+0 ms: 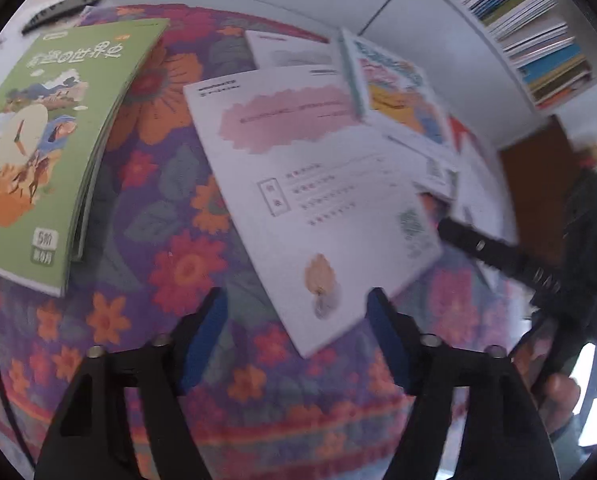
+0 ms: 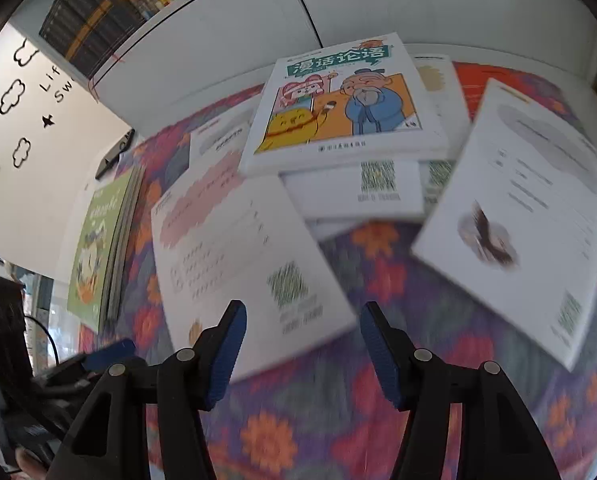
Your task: Organize books
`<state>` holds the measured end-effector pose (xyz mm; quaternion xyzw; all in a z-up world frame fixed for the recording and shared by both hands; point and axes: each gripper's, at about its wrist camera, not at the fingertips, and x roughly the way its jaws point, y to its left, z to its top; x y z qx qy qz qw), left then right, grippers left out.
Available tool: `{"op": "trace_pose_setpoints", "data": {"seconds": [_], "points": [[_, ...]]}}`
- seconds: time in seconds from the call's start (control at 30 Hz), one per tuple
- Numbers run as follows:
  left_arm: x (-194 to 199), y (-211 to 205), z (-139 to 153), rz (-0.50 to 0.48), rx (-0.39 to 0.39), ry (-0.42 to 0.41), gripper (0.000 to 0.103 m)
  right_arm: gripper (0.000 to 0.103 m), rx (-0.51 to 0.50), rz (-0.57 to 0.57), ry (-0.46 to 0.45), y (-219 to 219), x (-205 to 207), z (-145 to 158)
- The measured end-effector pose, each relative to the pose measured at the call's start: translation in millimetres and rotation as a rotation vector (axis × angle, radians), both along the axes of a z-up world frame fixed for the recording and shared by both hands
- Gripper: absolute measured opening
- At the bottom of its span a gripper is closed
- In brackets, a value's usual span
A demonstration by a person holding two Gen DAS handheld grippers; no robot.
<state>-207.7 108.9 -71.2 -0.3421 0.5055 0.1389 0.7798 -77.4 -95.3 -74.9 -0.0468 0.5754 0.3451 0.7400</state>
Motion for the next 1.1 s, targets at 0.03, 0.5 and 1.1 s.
{"op": "trace_pose_setpoints", "data": {"seconds": [0.03,0.5,1.1], "points": [[2.9,-0.1,-7.2,0.010,0.000,0.017,0.048,0.046,-0.002,0.005,-0.006,3.4,5.6,-4.3],[-5.8,-19.7,-23.0,-0.060,0.019,0.051,0.028,0.027,-0.015,0.133,0.018,0.5,-14.0,-18.8],[-59.0,-39.8,-29.2,-0.096,-0.101,-0.009,0.031,0.039,0.116,0.069,0.150,-60.5,-67.2,-20.1]]}}
